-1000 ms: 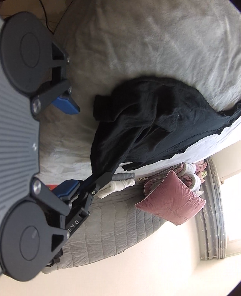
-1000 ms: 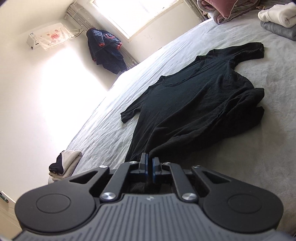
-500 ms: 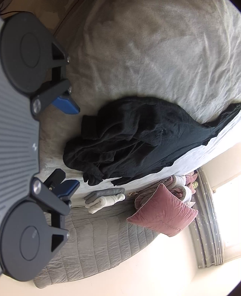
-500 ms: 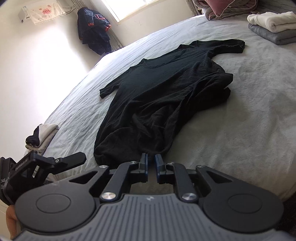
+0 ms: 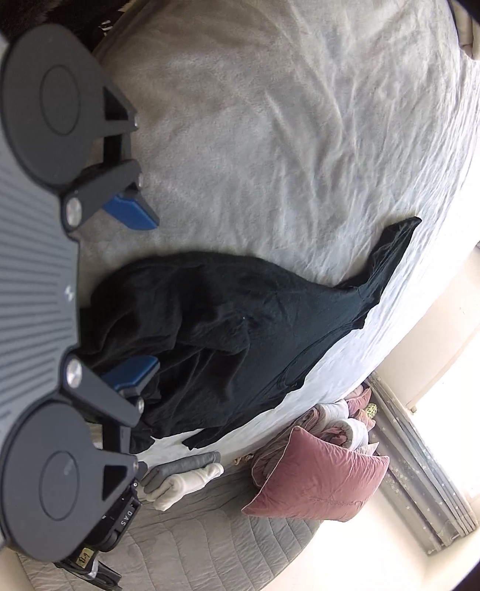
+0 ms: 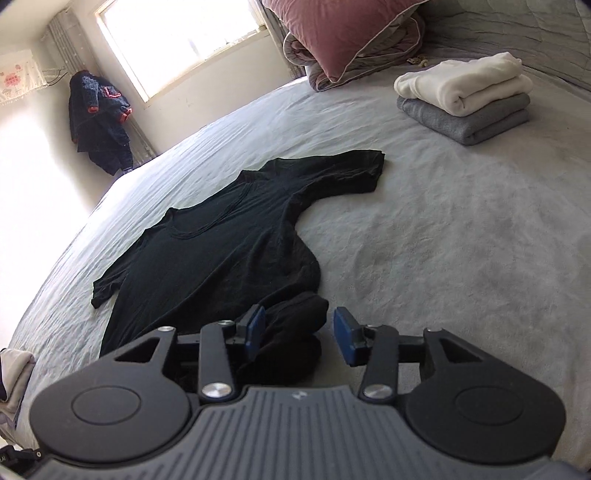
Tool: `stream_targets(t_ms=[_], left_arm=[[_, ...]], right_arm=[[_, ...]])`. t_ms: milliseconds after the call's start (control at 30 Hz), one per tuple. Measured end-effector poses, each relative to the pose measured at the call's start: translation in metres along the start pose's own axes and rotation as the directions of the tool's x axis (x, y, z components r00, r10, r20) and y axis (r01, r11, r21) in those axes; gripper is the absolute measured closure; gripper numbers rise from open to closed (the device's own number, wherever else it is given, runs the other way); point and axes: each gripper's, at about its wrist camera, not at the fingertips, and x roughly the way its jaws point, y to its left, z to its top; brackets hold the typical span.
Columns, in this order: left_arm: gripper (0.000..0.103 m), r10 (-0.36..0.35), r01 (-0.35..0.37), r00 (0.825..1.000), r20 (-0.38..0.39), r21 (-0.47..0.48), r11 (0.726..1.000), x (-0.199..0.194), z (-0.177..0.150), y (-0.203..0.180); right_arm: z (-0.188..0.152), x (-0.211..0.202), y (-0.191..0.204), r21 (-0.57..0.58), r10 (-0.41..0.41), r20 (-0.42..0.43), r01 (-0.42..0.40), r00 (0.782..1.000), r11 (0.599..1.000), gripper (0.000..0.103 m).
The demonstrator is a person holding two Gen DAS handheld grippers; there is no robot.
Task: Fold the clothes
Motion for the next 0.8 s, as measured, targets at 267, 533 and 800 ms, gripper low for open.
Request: stream_targets(t_ms=[267,533,800], left_arm=[[0.052,0.045,-0.045,0.999,0.008,0.107,0.993,0.018,-0.004,-0.015],[0.099,0.005,0.000,0.999,-0.036,0.150,0.989,0.011,0.003,-0.023],[0.099,-0.051,0.056,0.998,-0.036,0.166,0.985,-0.032,0.034,-0.029]], right_arm=[[0.003,0.032,-0.012,0.056,0.049,-0.045,-0.047,0.998,0.997,0.088],[0.005,-0.010,-0.002,-0.017,0.084,0.066,-0.083,0.994,0.996,0.097],[0.007,-0.067,-0.002,-0.130,0.148,0.150,-0.129,0.978,0.983,0.098]])
